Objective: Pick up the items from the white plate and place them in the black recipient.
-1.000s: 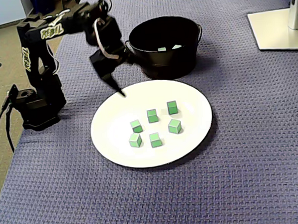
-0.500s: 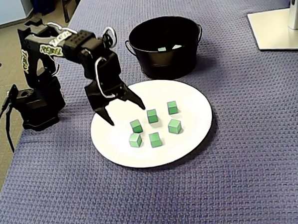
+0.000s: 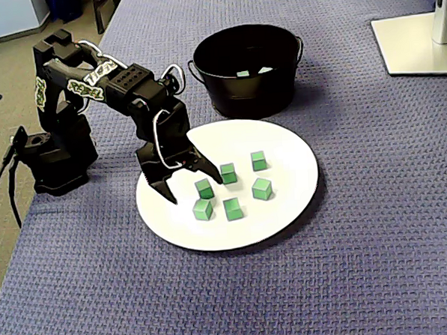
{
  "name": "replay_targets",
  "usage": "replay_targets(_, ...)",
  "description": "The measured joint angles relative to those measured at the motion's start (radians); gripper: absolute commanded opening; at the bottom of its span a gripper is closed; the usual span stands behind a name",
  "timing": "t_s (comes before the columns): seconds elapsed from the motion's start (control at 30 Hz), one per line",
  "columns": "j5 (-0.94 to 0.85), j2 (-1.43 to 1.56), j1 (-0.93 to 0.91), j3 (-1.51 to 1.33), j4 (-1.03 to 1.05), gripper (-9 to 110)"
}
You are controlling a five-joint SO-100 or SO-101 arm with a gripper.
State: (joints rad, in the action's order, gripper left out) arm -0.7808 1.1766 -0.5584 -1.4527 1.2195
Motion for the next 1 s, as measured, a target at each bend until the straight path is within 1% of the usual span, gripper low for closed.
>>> replay_targets(0.3, 0.021, -0.038, 0.052, -0.028, -0.043, 29)
replay_targets(0.43, 0.035, -0.038, 0.057, -0.028, -0.054, 21)
replay_targets(0.73, 0.058, -0.032, 0.087, -0.054, -0.103, 0)
replay_targets(1.0, 0.089, 0.002, 0.091, -0.103, -0.12, 0)
